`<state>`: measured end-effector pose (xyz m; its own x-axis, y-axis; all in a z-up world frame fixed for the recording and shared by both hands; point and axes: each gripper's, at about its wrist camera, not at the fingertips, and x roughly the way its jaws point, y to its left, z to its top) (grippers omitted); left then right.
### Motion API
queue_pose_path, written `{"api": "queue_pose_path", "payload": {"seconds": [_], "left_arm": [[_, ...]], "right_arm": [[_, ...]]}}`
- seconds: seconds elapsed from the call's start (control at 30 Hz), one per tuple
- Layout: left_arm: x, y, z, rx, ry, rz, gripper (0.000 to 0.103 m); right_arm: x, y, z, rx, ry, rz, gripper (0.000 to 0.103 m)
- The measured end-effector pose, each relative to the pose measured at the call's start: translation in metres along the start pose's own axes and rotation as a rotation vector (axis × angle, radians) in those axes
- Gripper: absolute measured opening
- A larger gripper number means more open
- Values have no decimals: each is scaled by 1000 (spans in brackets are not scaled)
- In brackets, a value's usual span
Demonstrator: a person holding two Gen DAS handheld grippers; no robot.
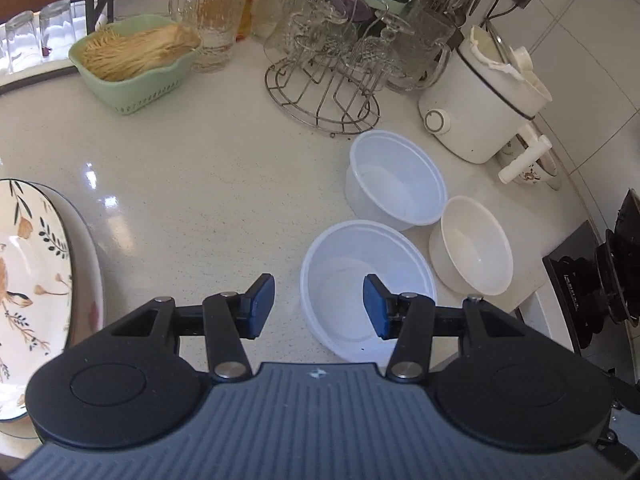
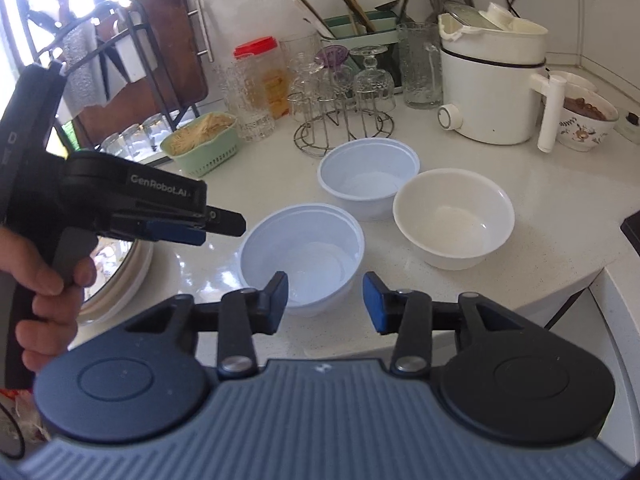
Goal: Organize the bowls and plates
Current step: 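Close both grippers on the rim of the plastic bowl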
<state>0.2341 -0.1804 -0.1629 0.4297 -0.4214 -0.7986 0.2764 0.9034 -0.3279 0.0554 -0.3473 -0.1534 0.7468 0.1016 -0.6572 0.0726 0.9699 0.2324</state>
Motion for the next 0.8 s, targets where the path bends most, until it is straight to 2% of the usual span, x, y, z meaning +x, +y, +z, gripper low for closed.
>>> {"api": "queue_pose_path", "payload": {"seconds": [0.2,0.3,0.4,0.43,0.57,0.67,0.73,0.8], "left_arm": [[21,1,9,-6,-2,18,55],[31,4,11,-10,26,22,54],[38,7,11,-14,44,24,54],[40,8,11,-15,49,20,53],[47,9,10,-13,72,14,44],[50,8,10,-15,81,10,37],[51,5,11,-6,74,19,22],[51,2,14,8,66,28,22]], "right_arm": [[27,-7,2,49,25,-7,40],[38,-6,6,65,26,-7,40],[49,-3,8,57,45,-65,32],[52,-1,8,40,44,-92,32],[62,-4,8,71,65,-106,33],[67,-5,9,83,69,-111,22],[68,-4,11,97,72,-100,22],[68,-4,12,119,75,-81,22]]}}
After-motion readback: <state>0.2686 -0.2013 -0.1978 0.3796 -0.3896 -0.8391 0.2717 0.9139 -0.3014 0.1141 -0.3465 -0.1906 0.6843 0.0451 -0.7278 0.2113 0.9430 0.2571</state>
